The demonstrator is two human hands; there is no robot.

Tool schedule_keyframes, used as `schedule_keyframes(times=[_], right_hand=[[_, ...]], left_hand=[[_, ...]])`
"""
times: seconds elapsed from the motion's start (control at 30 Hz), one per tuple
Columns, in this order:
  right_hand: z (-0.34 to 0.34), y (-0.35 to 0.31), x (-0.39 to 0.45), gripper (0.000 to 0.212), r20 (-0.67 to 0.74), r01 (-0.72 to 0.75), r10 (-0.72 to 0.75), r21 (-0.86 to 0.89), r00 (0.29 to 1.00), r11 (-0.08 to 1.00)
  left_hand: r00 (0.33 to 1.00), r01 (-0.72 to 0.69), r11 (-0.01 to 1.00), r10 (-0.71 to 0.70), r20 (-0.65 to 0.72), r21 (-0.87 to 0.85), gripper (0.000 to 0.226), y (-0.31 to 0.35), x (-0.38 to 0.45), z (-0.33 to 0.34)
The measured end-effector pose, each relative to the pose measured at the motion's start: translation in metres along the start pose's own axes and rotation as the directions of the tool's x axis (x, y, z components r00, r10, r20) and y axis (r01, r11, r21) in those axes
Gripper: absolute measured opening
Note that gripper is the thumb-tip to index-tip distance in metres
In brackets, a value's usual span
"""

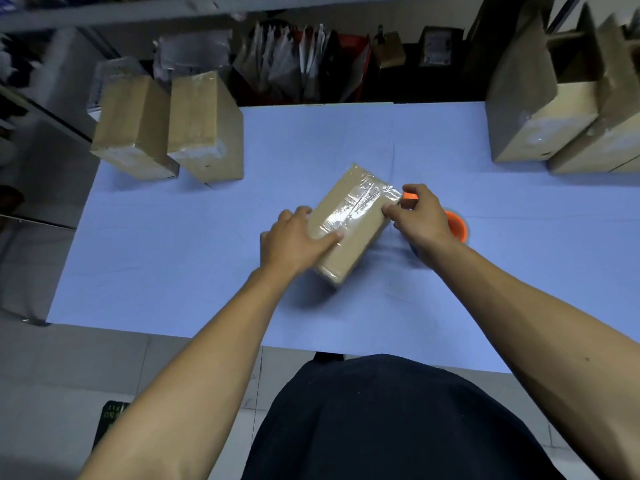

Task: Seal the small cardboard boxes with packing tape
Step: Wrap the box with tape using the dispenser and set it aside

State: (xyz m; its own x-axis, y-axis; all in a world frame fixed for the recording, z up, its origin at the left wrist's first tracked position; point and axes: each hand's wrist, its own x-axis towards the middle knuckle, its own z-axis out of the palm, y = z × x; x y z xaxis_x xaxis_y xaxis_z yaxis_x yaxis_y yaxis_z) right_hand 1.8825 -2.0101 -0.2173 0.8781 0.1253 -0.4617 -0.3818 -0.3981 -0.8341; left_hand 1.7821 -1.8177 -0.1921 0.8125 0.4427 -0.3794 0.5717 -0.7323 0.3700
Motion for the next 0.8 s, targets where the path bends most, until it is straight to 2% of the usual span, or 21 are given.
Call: schedule_keyframes(times=[0.03, 0.1, 0.17, 0.23, 0.33, 0.43, 0.5, 0.57, 0.67, 0.8], right_hand=[[0.001, -0.003, -0.002, 0.064, 0.009, -0.008, 0.008, -0.001, 1.000, 1.000], [0.005, -0.004, -0.007, 0.064, 0.092, 0.000, 0.001, -0.011, 0.996, 1.000], [0.012, -0.001, -0.013, 0.054, 0.185, 0.021, -0.011, -0.051, 0.983, 0.998], [0.016, 0.003, -0.015, 0.046, 0.214, 0.062, -0.035, -0.121, 0.976, 0.991], [0.008, 0.005, -0.011, 0.037, 0.124, 0.157, -0.130, -0.242, 0.984, 0.957], [-0.013, 0.013, -0.002, 0.030, -0.035, 0.191, -0.242, -0.507, 0.970, 0.840], [-0.025, 0.026, 0.002, 0.036, -0.038, 0.131, -0.207, -0.660, 0.978, 0.740], [-0.029, 0.040, 0.003, 0.051, 0.031, 0.125, -0.148, -0.721, 0.989, 0.682], [-0.027, 0.046, 0.002, 0.063, 0.066, 0.128, -0.116, -0.710, 0.991, 0.692], [-0.027, 0.042, 0.011, 0.069, 0.073, 0.181, -0.182, -0.693, 0.981, 0.697]], left_hand=[[0.999, -0.002, 0.999, 0.000, 0.052, 0.034, 0.075, 0.003, -0.004, 0.002], [0.996, -0.029, 0.999, 0.031, 0.088, -0.029, 0.076, 0.007, -0.013, 0.012], [0.993, -0.103, 0.982, 0.110, 0.038, -0.155, 0.088, 0.011, -0.021, 0.023], [0.979, -0.200, 0.963, 0.205, 0.007, -0.181, 0.100, 0.014, -0.022, 0.031], [0.952, -0.304, 0.948, 0.306, 0.017, -0.093, 0.090, 0.015, -0.013, 0.035], [0.943, -0.329, 0.936, 0.333, 0.013, -0.124, 0.083, 0.015, -0.011, 0.039], [0.948, -0.317, 0.939, 0.319, -0.005, -0.133, 0.083, 0.015, -0.013, 0.043], [0.953, -0.300, 0.943, 0.301, -0.015, -0.144, 0.083, 0.016, -0.016, 0.045], [0.959, -0.283, 0.945, 0.284, -0.015, -0.164, 0.083, 0.020, -0.020, 0.050], [0.962, -0.271, 0.940, 0.270, -0.036, -0.206, 0.083, 0.025, -0.025, 0.054]])
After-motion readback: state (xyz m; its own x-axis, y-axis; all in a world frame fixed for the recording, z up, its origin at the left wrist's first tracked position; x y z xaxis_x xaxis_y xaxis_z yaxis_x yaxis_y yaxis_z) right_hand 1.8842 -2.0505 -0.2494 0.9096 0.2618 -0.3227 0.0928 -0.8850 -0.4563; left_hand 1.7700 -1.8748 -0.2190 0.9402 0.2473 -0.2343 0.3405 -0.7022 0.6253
